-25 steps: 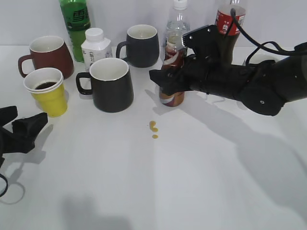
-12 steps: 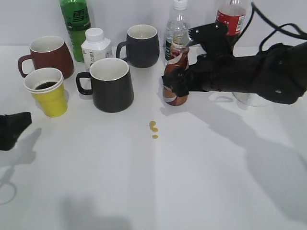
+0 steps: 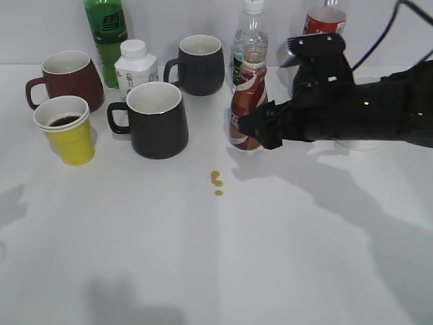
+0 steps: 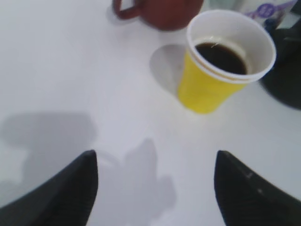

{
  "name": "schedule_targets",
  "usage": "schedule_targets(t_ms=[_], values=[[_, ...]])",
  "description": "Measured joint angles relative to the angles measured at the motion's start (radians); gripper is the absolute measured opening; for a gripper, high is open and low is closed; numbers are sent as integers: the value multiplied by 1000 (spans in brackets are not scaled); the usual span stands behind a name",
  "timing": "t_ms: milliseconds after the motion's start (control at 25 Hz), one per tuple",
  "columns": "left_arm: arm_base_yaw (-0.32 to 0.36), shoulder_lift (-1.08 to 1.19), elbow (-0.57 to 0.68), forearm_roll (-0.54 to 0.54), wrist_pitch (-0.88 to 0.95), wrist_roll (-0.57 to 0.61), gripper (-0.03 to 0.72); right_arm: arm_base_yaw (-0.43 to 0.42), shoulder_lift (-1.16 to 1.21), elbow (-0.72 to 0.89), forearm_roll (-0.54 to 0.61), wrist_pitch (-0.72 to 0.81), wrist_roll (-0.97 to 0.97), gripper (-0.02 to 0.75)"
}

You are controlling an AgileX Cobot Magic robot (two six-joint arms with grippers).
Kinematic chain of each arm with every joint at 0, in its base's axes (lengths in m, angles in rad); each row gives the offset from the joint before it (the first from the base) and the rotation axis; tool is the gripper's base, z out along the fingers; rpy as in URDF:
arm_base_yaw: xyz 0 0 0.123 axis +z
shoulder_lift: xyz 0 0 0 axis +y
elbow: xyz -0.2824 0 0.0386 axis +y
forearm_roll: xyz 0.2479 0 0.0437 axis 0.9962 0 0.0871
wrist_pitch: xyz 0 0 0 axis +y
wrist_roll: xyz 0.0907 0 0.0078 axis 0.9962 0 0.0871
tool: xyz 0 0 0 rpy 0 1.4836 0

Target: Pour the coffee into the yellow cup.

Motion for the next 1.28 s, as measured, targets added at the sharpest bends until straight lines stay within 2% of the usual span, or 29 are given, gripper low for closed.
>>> schedule_targets(t_ms=[80,200,320,440,560,720,800,1040,1200,1280], values=[[0,-39,-47,-2,138,0,584,0,-31,17,-54,7,77,596],[0,-99,-104,-28,354,0,582,0,-78,41,-202,31,195,595],[0,-175,-139,-70,544,0,582,0,-126,60,-401,47,328,595],[0,-285,-149,-94,714,33,582,0,-181,63,-676,43,546,595],[0,-374,-149,-96,864,70,582,0,-240,74,-805,29,695,595],[0,-515,-149,-99,980,103,578,0,-315,80,-837,21,731,594],[0,-581,-149,-100,998,135,577,0,-345,80,-841,68,725,594],[0,-759,-149,-104,1005,209,559,0,-446,88,-842,276,700,594],[0,-861,-149,-163,1007,252,549,0,-535,142,-836,451,679,594],[0,-902,-149,-190,1008,294,547,0,-599,185,-796,518,635,594]])
